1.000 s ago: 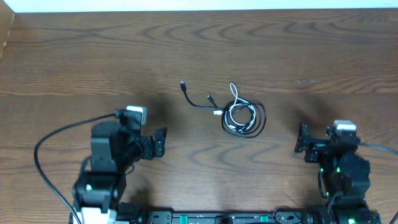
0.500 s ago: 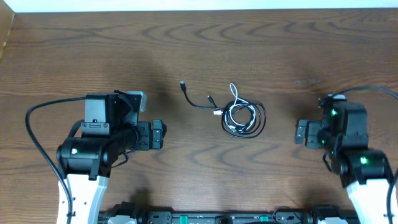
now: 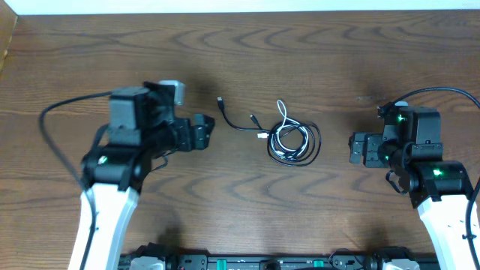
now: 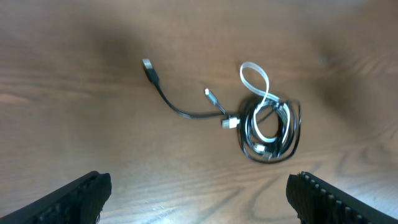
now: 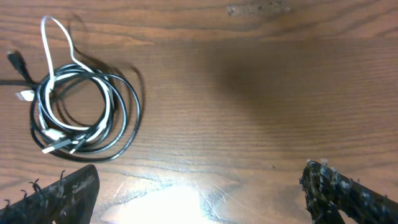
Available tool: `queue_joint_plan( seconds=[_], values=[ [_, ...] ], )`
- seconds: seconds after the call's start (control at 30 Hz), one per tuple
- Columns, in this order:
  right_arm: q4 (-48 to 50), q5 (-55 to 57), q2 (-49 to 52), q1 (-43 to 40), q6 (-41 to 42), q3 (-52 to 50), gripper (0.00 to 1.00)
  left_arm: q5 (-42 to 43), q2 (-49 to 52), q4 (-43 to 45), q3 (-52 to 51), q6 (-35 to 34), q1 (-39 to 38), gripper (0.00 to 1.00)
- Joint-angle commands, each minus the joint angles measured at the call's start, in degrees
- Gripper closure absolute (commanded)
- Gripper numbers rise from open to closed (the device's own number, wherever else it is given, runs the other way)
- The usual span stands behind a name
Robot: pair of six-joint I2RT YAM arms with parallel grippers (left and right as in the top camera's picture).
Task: Untangle cables
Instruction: 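Move the left gripper forward over the tangled black and white cables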
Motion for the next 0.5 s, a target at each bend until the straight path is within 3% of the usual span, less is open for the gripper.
queue_joint_plan(
  seconds=[0.0, 0.23, 0.47],
  values=[
    [0.33, -1.53, -0.02, -0.15, 0.11, 1.22, 0.01, -3.5, 5.44, 0.81, 0.94, -1.73, -4.66, 0.05],
    [0.35, -1.49, -0.02, -0.15, 0.11, 1.22, 0.01, -4.68, 17.42, 7.87, 0.94, -2.1, -15.91, 0.07],
    [0.39, -1.49, -0.02, -0.15, 0.11, 1.22, 0.01, -4.61, 27.87, 13.11, 0.94, -6.97, -20.57, 0.14]
  ],
)
